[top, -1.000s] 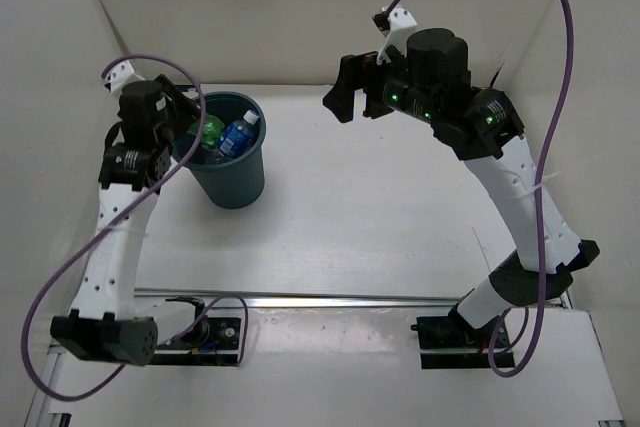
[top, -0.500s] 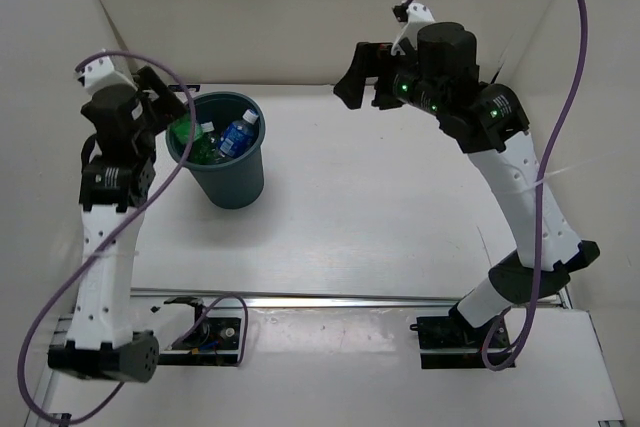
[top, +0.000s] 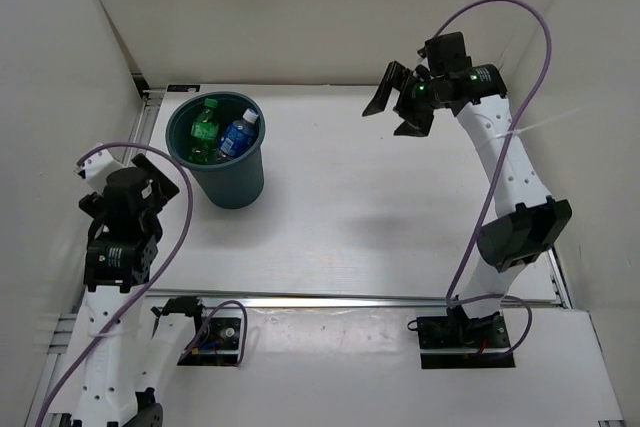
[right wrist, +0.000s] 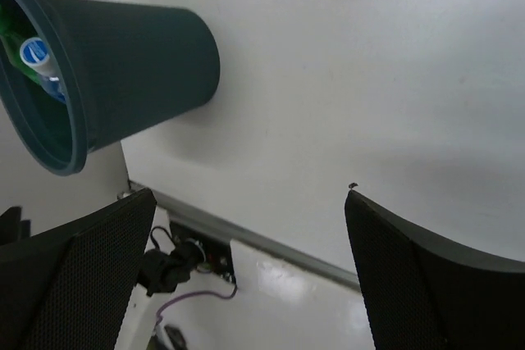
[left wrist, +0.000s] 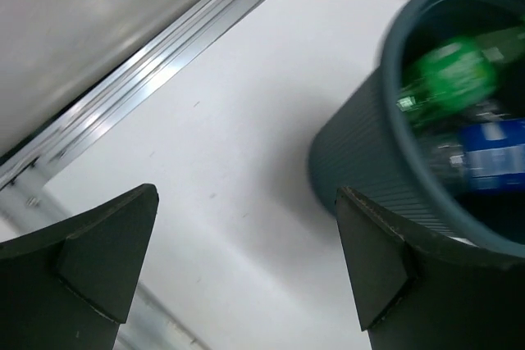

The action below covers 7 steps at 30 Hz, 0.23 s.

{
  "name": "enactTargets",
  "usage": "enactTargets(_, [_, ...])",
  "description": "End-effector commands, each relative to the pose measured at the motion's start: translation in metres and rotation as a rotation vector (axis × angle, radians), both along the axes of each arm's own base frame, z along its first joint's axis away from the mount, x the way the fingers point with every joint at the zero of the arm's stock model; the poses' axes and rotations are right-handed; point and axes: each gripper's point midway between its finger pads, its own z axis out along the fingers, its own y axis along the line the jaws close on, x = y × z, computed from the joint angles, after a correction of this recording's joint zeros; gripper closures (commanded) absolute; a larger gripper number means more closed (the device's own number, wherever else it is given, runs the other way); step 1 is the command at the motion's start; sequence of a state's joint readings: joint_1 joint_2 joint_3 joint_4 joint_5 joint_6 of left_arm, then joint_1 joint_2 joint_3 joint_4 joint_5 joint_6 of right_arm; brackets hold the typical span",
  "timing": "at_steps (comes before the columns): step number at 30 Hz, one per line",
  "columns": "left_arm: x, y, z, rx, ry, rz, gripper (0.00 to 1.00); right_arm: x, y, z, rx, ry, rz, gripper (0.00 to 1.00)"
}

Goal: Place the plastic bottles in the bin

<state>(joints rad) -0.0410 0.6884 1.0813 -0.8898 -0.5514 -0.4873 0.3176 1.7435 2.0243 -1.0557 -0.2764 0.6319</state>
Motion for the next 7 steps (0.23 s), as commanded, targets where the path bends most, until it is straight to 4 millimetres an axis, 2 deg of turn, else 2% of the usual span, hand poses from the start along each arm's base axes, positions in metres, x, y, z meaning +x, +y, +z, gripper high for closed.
enactTargets(1, [-0.024, 0.018, -0.034, 0.001, 0.128, 0.145, 0.00, -0.022, 0.015, 0.007, 0.099, 0.080, 0.072, 0.00])
enactTargets(5, [-0.029, 0.027, -0.040, 0.021, 0.142, 0.218, 0.00, -0.020, 0.014, -0.001, 0.076, 0.082, 0.081, 0.00])
enactTargets(7, [-0.032, 0.035, -0.041, 0.043, 0.142, 0.276, 0.00, -0.017, 0.006, 0.000, 0.058, 0.062, 0.063, 0.00])
